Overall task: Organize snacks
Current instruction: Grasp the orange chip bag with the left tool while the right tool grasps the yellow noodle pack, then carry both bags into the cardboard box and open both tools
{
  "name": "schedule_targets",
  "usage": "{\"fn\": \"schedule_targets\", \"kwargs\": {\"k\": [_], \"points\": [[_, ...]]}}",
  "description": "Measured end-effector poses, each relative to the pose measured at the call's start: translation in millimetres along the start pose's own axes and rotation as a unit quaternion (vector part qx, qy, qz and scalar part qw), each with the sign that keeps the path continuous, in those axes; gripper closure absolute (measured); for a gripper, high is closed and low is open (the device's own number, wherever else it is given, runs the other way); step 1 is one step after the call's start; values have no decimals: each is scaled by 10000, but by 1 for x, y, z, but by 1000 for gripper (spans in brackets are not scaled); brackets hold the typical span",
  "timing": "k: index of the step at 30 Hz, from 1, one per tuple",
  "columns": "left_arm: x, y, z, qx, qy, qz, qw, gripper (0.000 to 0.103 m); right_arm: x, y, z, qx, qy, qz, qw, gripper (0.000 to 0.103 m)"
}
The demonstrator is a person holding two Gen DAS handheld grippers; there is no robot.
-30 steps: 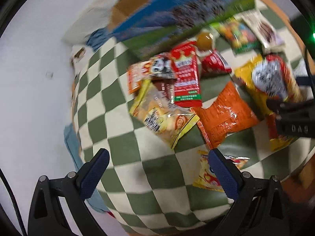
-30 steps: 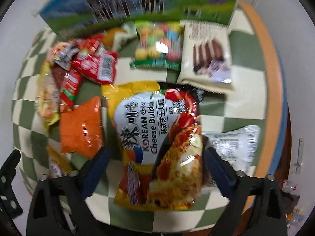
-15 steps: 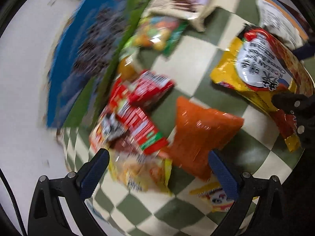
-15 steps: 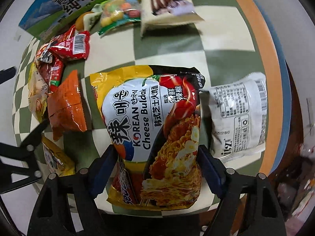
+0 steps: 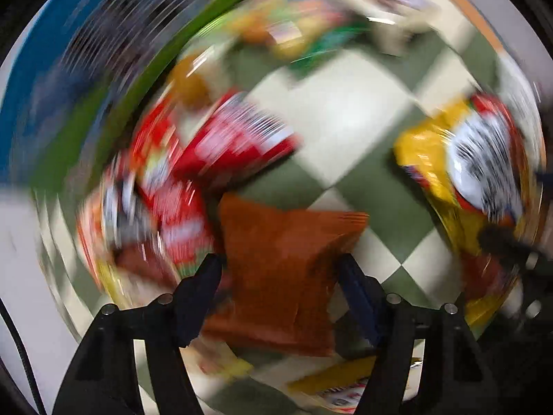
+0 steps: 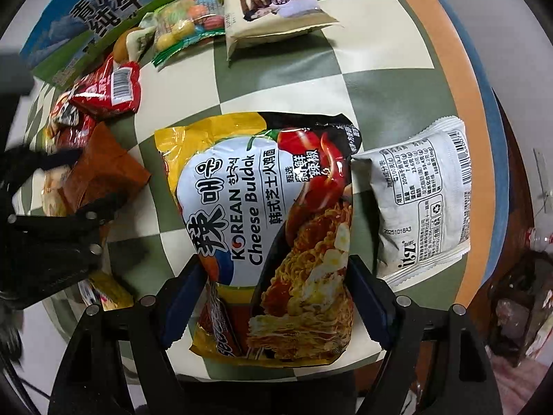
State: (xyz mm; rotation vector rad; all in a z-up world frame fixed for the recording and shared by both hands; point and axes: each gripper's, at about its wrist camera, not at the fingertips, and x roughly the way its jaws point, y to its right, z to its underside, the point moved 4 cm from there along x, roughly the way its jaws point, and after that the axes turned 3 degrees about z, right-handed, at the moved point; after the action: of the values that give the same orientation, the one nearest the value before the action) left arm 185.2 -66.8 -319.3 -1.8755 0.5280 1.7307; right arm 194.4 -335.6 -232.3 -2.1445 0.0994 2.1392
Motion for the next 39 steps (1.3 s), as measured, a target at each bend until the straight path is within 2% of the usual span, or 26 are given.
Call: {"fn": "schedule_targets", "kwargs": {"k": [2, 3, 4, 5, 8, 9, 10, 12, 13, 14, 17, 18, 23, 25, 28, 31, 34, 36, 39], "points": [[4, -17, 7, -860, -198, 162, 9960, 35, -3, -3, -7, 82, -16, -50, 10000, 20], [6, -27, 12, -1306, -315, 227, 9907, 36, -4, -6, -11, 113, -23, -68, 9999, 20], [10, -38, 18, -1874, -404, 443, 9805, 36, -5, -8, -15, 131, -24, -86, 9999, 20], [12, -45, 22, -2242, -424, 641, 9715, 36, -4, -9, -18, 124, -6, -109, 9999, 20], [18, -58, 30, -2945, -412, 1050, 9490, 36, -6, -22, -26, 8, 48, -139, 9999, 20], [18, -61, 31, -3005, -376, 1093, 9467, 36, -6, -27, -28, -72, 60, -153, 9998, 20], [19, -59, 30, -2947, -331, 1141, 9482, 36, -5, -32, -30, -167, 56, -175, 9997, 20], [23, -57, 32, -2516, -381, 1134, 9604, 35, -3, -38, -31, -295, 1, -189, 9994, 20], [27, -49, 29, -2132, -431, 1037, 9705, 34, -2, -39, -30, -325, -21, -150, 9994, 19], [32, -42, 32, -1898, -466, 929, 9763, 34, -1, -40, -29, -364, -40, -97, 9993, 19], [33, -33, 24, -1759, -375, 727, 9810, 37, 3, -40, -29, -382, -117, -67, 9992, 17], [32, -33, 23, -1788, -338, 688, 9809, 44, 5, -41, -27, -381, -146, -59, 9991, 17], [9, -58, 25, -2295, -62, 796, 9700, 51, 7, -44, -24, -357, -85, 85, 9993, 21], [2, -63, 29, -2503, 8, 844, 9645, 56, 0, -62, -25, -363, -43, 176, 9992, 23], [-7, -69, 38, -2690, 80, 905, 9589, 58, -5, -70, -19, -404, 68, 293, 9987, 28], [-13, -66, 42, -2740, 155, 837, 9580, 58, -19, -76, -11, -412, 128, 171, 9989, 30], [-18, -75, 51, -2895, 210, 893, 9528, 60, -37, -80, -11, -461, 135, -47, 9988, 31], [-38, -93, 49, -2989, 273, 892, 9497, 60, -55, -80, -14, -550, 159, -192, 9982, 31], [-69, -98, 52, -3197, 507, 1003, 9408, 60, -85, -82, -18, -655, 260, -495, 9963, 31]]}}
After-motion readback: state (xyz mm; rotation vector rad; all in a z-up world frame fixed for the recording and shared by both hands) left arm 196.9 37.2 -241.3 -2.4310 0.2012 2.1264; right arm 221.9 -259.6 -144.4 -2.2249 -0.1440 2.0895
